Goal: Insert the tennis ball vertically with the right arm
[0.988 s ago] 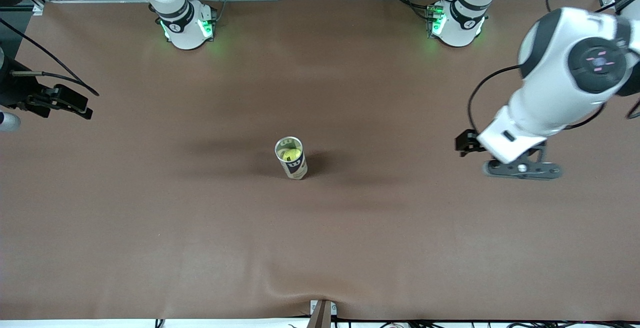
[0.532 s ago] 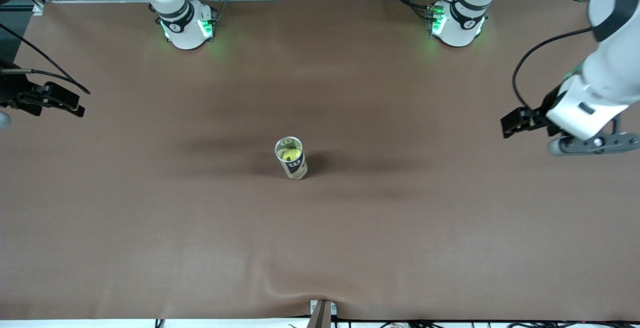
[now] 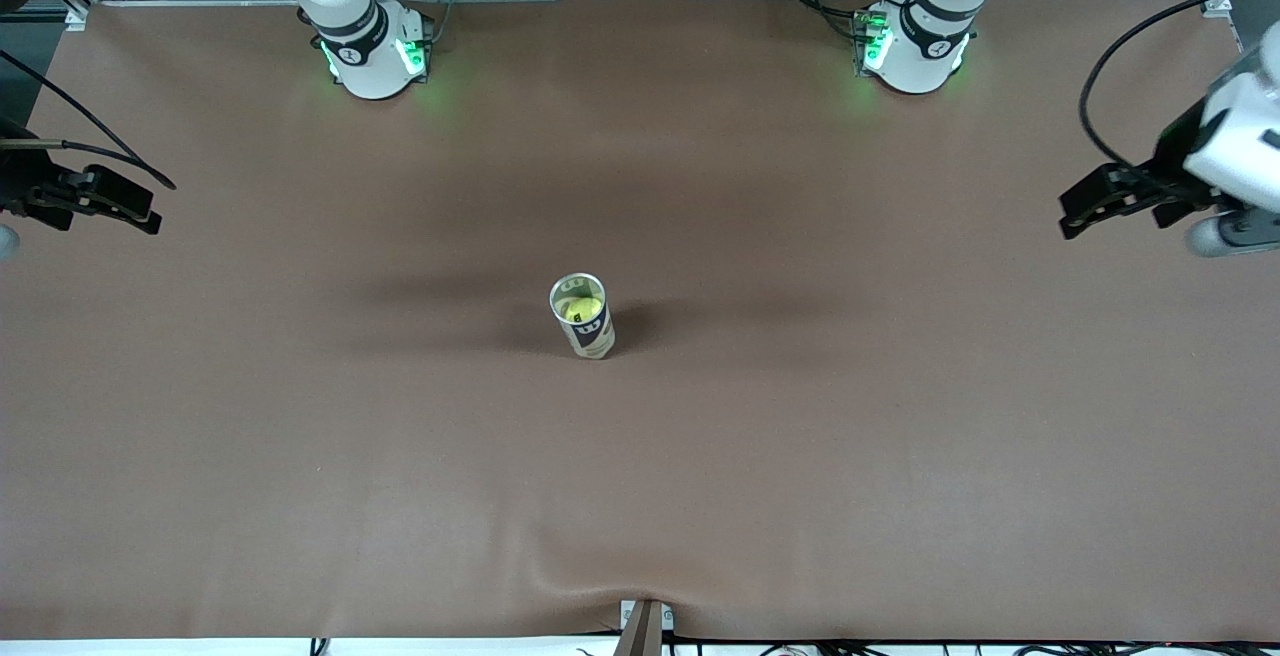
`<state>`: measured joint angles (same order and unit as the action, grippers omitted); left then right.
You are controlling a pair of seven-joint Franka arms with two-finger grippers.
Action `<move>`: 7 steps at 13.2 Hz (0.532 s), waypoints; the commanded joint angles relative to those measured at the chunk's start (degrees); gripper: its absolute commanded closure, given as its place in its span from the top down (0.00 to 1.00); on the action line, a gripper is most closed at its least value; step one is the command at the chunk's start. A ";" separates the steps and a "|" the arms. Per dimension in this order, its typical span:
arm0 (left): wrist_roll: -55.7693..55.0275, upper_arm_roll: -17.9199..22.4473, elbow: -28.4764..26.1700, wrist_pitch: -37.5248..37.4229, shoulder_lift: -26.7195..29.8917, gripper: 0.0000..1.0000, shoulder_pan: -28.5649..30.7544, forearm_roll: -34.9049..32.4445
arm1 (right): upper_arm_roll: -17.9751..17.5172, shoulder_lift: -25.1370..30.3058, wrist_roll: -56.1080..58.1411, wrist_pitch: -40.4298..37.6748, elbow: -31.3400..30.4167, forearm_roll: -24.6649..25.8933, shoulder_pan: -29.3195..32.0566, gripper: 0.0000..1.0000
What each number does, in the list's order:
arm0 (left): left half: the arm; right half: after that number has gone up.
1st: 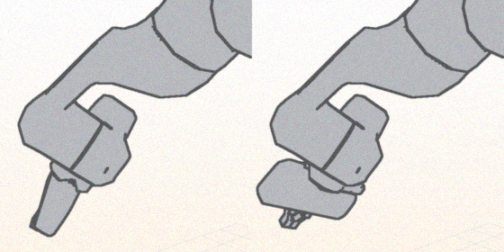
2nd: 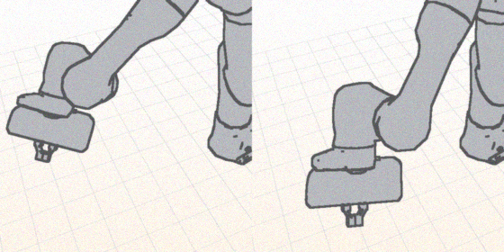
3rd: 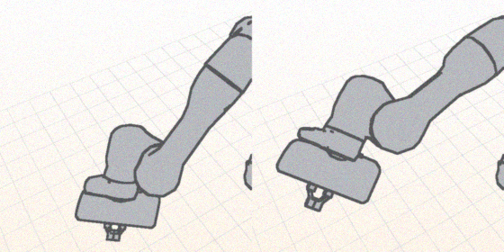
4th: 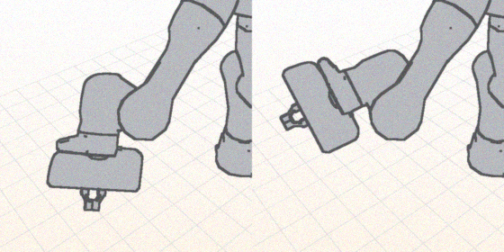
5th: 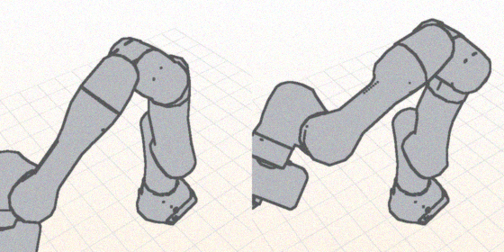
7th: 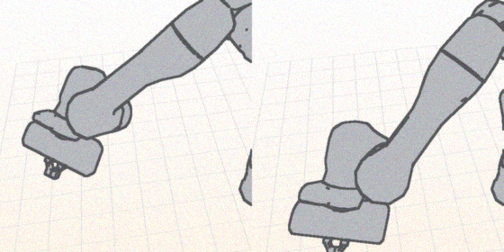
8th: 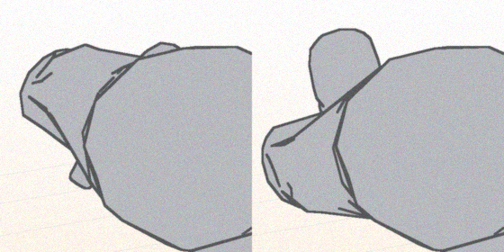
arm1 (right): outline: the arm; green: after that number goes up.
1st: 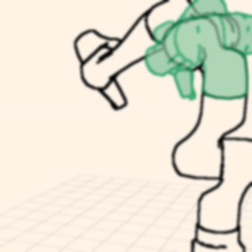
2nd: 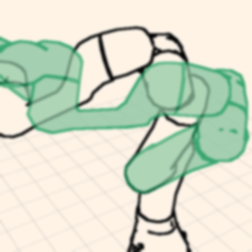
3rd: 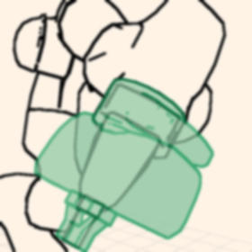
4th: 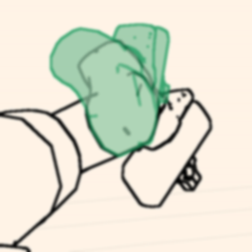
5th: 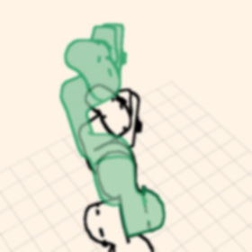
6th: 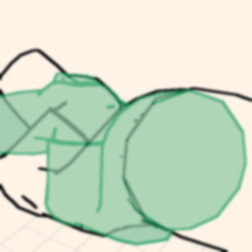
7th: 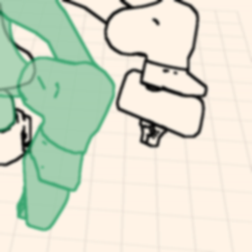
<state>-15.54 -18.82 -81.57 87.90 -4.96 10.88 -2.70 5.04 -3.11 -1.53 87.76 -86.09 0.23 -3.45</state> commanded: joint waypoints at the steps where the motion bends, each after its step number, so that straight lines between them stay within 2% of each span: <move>1: 0.07 8.33 -1.40 -2.02 2.76 1.00 -7.07 1.30 | -0.38 1.00 0.21 -0.39 -0.30 0.65 0.47 1.00; 3: 0.51 11.17 -1.40 -3.69 3.03 1.00 -9.12 1.73 | -0.38 0.91 0.21 -0.48 -0.30 0.56 0.55 1.00; 7: 0.60 12.23 -1.48 -4.40 4.43 1.00 -9.30 2.17 | -0.29 1.00 0.30 -0.39 -0.22 0.12 0.64 1.00</move>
<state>-15.50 -8.00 -81.62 83.95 -2.73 2.33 -1.83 5.09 -3.11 -1.53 87.76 -86.09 0.23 -3.45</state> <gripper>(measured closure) 0.000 0.000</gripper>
